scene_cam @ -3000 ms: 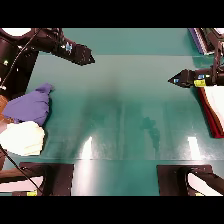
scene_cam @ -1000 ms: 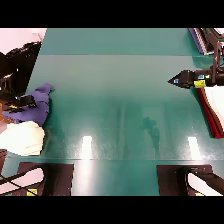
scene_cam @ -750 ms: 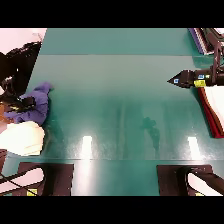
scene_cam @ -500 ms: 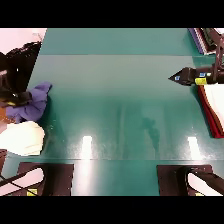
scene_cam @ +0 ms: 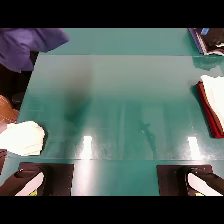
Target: Fold the shirts.
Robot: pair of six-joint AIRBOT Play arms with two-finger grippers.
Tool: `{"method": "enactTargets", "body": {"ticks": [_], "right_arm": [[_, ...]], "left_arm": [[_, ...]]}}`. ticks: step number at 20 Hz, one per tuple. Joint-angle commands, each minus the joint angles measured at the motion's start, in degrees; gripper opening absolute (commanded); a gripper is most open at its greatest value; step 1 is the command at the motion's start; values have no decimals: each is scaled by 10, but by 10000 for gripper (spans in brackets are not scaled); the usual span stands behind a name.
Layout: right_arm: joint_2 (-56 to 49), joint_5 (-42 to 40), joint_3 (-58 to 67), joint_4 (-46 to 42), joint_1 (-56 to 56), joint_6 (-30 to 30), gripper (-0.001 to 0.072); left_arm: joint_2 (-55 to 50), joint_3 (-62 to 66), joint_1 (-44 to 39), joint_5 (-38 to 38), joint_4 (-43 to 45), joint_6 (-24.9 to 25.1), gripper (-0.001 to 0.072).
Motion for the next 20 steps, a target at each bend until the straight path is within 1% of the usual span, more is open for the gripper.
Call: {"method": "enactTargets", "body": {"ticks": [1, 4, 6, 9, 11, 12, 13, 14, 15, 18, 20], "right_arm": [[0, -11, 54, -2, 0, 0, 18], [1, -8, 62, -2, 0, 0, 18], [0, 4, 61, -2, 0, 0, 18], [0, 8, 61, -2, 0, 0, 18], [0, 10, 61, -2, 0, 0, 18], [0, 10, 61, -2, 0, 0, 18], [0, 10, 61, -2, 0, 0, 18], [0, 11, 61, -3, 0, 0, 18], [0, 12, 61, -8, 0, 0, 18], [0, 27, 60, -22, 0, 0, 18], [0, 37, 60, -29, 0, 0, 18]], "left_arm": [[6, 44, -110, -46, 15, -45, 27], [-12, -28, -194, -43, 29, -90, 27], [-23, -117, -258, -25, 28, -126, 27], [-46, -266, -360, 47, 19, -184, 29], [-75, -342, -415, 100, -13, -186, 31], [-85, -363, -428, 118, -29, -185, 74], [-96, -372, -432, 124, -37, -185, 487], [-99, -370, -431, 123, -33, -185, 720], [-96, -362, -422, 118, -16, -175, 661], [-93, -308, -355, 79, 19, -116, 661], [-93, -301, -277, 76, 12, -90, 660]]}}
